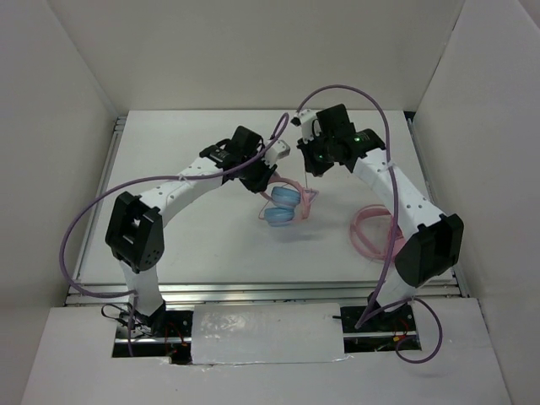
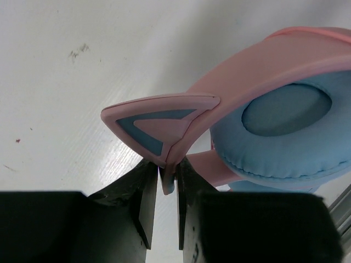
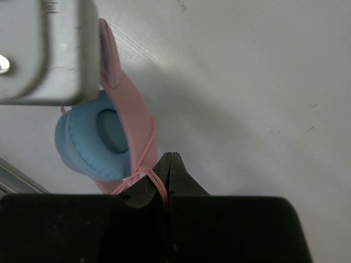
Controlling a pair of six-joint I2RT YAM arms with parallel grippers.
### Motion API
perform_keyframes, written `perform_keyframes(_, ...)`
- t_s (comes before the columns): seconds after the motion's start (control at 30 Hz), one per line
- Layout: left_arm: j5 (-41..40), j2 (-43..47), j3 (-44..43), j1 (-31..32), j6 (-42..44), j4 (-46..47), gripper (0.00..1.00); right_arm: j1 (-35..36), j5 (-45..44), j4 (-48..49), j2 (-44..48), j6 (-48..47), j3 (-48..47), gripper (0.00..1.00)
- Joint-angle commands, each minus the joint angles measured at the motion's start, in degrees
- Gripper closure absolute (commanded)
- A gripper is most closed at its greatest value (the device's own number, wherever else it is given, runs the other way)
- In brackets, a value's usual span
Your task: Wrap the headphones
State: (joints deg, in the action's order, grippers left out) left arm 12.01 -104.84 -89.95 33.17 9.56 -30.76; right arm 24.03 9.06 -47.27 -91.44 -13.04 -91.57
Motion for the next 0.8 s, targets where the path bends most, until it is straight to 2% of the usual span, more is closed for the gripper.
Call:
perform_keyframes(0.0, -3.0, -1.9, -3.6, 0.4, -6.0, -2.5, 1.00, 2.6, -4.1, 1.8, 0.1, 7.6, -3.1, 1.00)
perform_keyframes(0.17, -6.2, -6.7, -9.1, -1.4, -14.0, -3.9, 1.00, 5.3, -10.5, 3.1, -0.4, 21.9, -0.3, 1.00)
perform_keyframes(0.27, -5.9, -8.7, -11.4, -2.6, -18.5, -4.3, 1.00, 6.4, -13.7, 3.6, -0.1, 26.7, 1.8, 1.00)
perform_keyframes(0.37, -8.9, -9.2, -10.9, -3.5, -25.3, -3.3, 1.00, 7.2, -15.9, 1.7, -0.9, 30.9, 1.4, 1.00)
perform_keyframes(0.57, -7.4, -10.2, -9.1, -6.9, -32.8, -0.6, 1.00, 8.6, -17.5, 1.7, -3.6, 35.0, 2.1, 1.00)
perform_keyframes(0.77, -8.7, -10.0, -9.5, -7.5, -35.3, -0.1, 1.00, 11.1, -15.5, 3.0, -7.4, 33.7, 0.1, 1.00)
